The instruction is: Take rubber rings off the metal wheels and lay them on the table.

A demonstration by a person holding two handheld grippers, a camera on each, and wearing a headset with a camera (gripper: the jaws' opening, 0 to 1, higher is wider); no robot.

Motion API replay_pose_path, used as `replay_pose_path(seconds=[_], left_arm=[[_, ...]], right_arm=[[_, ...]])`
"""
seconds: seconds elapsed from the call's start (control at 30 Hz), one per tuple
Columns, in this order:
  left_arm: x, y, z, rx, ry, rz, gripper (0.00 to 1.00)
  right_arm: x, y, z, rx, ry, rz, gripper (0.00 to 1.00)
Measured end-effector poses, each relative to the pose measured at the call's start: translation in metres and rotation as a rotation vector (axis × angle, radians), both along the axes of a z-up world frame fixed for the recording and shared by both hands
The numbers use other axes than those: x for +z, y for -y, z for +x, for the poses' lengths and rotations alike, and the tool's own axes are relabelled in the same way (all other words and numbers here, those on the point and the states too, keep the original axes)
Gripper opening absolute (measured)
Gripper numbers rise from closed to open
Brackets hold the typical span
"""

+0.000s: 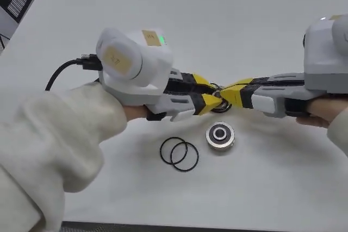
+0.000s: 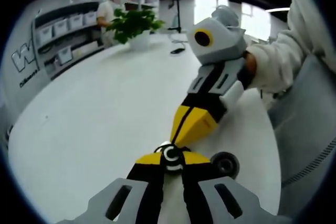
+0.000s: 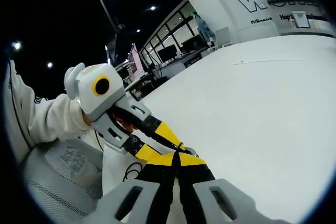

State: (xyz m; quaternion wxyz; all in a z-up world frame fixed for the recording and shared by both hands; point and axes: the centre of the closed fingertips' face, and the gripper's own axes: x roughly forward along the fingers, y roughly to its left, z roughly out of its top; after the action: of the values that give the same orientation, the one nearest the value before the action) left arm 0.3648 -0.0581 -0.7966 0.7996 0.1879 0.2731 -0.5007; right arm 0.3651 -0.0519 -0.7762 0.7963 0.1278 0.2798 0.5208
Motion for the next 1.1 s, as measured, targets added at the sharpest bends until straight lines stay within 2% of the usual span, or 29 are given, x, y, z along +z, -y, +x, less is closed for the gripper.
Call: replay_pose_path(seconds=[0.07, 0.27, 0.57, 0.67, 0.8, 0.9, 1.1], left_arm=[[0.000, 0.000, 0.000, 0.001, 0.001, 0.002, 0.13], [0.000, 0.000, 0.000, 0.012, 0.010, 0.011, 0.13], [0.000, 0.000, 0.001, 0.031, 0.017, 0.019, 0.13], [0.001, 0.000, 0.001, 0.054, 0.009, 0.018, 0.14], [0.012, 0.000, 0.000, 0.061, 0.025, 0.006, 0.15], [0.023, -0.001, 0.003, 0.084, 0.030, -0.029, 0.17], [0.048, -0.004, -0.001, 0.111, 0.037, -0.073, 0.21]], right_arm=[[0.000, 0.001, 0.005, -0.010, 0.018, -0.016, 0.00], [-0.013, 0.009, 0.007, -0.030, -0.006, -0.058, 0.00], [-0.014, 0.010, 0.006, -0.029, -0.009, -0.066, 0.00], [-0.014, 0.011, 0.006, -0.030, -0.015, -0.063, 0.00], [-0.012, 0.011, 0.004, -0.024, -0.011, -0.055, 0.00], [-0.011, 0.011, 0.004, -0.022, -0.011, -0.047, 0.00], [0.003, 0.011, 0.000, -0.010, 0.006, -0.018, 0.00]])
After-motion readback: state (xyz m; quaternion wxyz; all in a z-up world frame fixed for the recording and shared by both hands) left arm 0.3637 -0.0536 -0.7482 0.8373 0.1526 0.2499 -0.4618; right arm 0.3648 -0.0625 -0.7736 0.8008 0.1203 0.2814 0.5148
